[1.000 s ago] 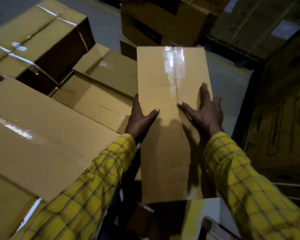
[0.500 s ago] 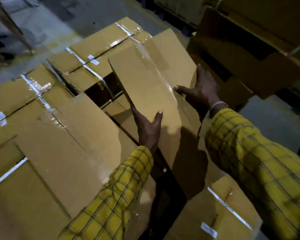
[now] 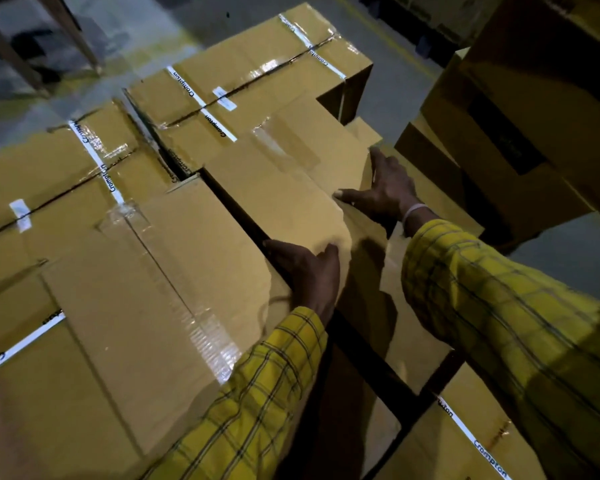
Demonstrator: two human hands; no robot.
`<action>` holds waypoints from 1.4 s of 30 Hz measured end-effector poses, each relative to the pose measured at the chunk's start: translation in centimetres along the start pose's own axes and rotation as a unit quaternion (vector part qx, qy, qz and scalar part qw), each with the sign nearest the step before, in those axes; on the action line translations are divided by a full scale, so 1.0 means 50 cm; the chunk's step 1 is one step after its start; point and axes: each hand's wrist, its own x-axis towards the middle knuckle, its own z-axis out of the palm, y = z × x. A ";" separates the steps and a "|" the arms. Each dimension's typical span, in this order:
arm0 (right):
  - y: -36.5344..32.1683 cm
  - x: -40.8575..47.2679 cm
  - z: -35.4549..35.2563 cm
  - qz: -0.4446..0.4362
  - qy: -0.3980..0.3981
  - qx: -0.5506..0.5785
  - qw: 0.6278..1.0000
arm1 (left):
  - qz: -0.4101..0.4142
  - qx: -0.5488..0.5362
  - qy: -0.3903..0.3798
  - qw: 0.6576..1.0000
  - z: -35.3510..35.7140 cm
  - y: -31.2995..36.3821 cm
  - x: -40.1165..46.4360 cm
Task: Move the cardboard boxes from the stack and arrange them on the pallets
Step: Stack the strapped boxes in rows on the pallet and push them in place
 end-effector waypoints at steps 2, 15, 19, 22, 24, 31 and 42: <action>0.007 -0.001 0.048 -0.013 -0.030 -0.014 0.999 | 0.035 0.044 0.004 0.998 -0.002 -0.003 -0.002; 0.175 -0.115 0.134 -0.015 -0.109 -0.102 0.989 | 0.227 0.442 -0.212 0.841 0.025 -0.006 0.106; 0.248 -0.231 0.138 0.076 -0.038 -0.083 0.993 | 0.324 0.551 -0.257 0.725 0.085 0.015 0.160; 0.286 -0.300 0.149 0.150 0.003 -0.060 0.987 | 0.392 0.597 -0.288 0.638 0.156 0.033 0.208; 0.297 -0.337 0.165 0.194 0.042 -0.020 0.980 | 0.428 0.619 -0.287 0.593 0.210 0.043 0.237; 0.278 -0.416 0.255 0.301 0.155 0.236 0.911 | 0.439 0.702 -0.228 0.512 0.295 0.058 0.316; 0.292 -0.403 0.229 0.280 0.088 0.210 0.932 | 0.388 0.731 -0.239 0.508 0.299 0.079 0.298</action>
